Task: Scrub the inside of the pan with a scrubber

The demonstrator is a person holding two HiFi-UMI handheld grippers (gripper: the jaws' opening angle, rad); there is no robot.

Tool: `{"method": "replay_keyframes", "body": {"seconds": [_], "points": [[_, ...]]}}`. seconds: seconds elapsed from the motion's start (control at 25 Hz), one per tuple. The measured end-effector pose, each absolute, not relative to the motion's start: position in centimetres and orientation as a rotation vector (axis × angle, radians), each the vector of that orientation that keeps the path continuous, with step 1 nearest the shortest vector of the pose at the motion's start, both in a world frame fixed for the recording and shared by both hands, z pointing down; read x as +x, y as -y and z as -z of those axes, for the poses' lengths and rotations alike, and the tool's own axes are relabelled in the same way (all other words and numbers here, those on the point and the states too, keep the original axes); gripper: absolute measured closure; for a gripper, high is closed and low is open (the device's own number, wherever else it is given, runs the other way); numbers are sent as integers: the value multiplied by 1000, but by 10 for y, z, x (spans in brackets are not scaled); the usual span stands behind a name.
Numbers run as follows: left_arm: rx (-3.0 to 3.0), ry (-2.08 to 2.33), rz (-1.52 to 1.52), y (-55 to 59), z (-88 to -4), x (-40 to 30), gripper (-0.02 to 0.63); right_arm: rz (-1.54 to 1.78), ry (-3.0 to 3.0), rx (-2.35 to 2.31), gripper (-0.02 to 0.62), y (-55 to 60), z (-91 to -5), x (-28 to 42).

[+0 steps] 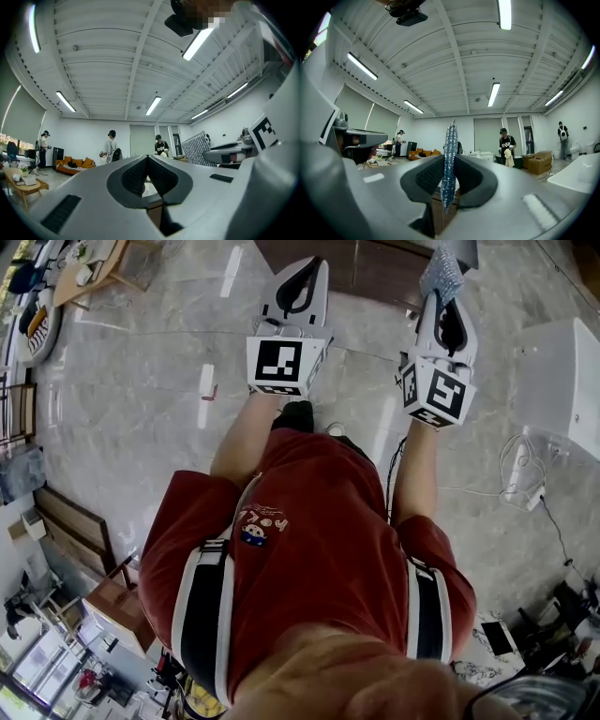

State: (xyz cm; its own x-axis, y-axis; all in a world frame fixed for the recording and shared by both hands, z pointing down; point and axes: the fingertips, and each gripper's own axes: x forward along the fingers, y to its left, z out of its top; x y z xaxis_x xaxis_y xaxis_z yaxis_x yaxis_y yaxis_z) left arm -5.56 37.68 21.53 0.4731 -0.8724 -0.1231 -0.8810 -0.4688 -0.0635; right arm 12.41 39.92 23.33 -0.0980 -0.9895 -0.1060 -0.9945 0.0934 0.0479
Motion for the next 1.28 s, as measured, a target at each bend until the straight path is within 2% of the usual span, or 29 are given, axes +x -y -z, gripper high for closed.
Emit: {"method": "replay_keyframes", "body": {"seconds": [0.44,0.92,1.28], "points": [[-2635,-1578,-105,-280,-241,-63,600,-156,-2341,-2130,512,-309,-249,115],[-2676,-1573,-165,-147,-238,-103,600,-217,-2347,-2215,512,-185,-238,88],[-2673,-1547,-135,-91,-243,-98,600,-198,-2313,-2220,511,-128,-246,97]]}}
